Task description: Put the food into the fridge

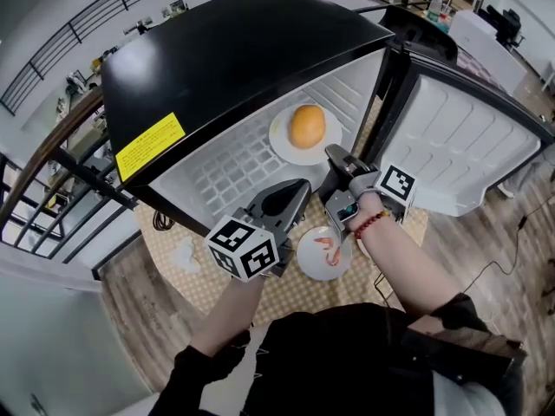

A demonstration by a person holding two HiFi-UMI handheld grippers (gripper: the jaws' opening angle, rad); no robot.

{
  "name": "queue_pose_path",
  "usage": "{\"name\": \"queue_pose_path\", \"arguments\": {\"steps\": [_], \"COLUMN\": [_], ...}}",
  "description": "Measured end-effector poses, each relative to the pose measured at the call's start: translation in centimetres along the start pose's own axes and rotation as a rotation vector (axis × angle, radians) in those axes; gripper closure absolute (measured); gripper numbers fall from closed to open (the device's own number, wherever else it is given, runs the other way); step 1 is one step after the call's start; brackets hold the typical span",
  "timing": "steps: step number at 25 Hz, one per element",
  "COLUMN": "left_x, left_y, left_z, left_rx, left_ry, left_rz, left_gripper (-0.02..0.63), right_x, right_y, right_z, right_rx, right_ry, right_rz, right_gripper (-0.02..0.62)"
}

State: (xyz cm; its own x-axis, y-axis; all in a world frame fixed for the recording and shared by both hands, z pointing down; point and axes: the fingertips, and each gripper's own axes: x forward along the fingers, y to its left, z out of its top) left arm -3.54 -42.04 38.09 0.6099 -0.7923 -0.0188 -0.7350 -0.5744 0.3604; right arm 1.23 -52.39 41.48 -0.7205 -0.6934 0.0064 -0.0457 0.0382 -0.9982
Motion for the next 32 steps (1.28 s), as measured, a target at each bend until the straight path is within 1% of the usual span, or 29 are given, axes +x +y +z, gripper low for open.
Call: {"name": "queue_pose_path", "arguments": {"steps": [4,9,14,17,22,25,28,32], "left_x": [-0.1,-0.3,-0.7,-0.8,-0.8,-0.7,-0.7,-0.8], "left_y": [0.6,0.6,0.6,0.8,0.9,0.8,0.8,0.6], "left_z": [-0.1,-0.3,0.0,-0.1,0.1,-0.1,-0.3,-0.5], "left_rx": [-0.01,-0.026,-0.018,-0.015,-0.014,-0.016,-0.021,-0.019], "left_ry": [-0.011,-0.015,-0.01,-0.003,-0.001,0.001,0.001,0.0], "left_rz": [0.003,0.003,0.002,0.006,0.003,-0.004,-0.007,-0.007], "left_gripper": [0.592,0.592,0.592,0.592,0.592,0.592,0.592,0.592], "right_x": [0.8,1.5,2.5,3.0,3.8,4.1,4.4,4.6], "right_y": [-1.1,-1.5,-1.4,-1.3,-1.4,-1.3,-0.9,-0.6], "right_z": [0.0,0.1,0.2,0.4,0.6,0.9,1.0,1.2], "right_rx": [0.025,0.011,-0.005,-0.032,-0.088,-0.145,-0.213,-0.332], "right_ry": [-0.002,0.001,-0.003,-0.005,0.013,0.029,0.052,0.073], "right_rz": [-0.033,-0.07,-0.097,-0.117,-0.171,-0.191,-0.202,-0.234], "right_gripper": [0.568,0.568,0.568,0.568,0.568,0.568,0.568,0.568]}}
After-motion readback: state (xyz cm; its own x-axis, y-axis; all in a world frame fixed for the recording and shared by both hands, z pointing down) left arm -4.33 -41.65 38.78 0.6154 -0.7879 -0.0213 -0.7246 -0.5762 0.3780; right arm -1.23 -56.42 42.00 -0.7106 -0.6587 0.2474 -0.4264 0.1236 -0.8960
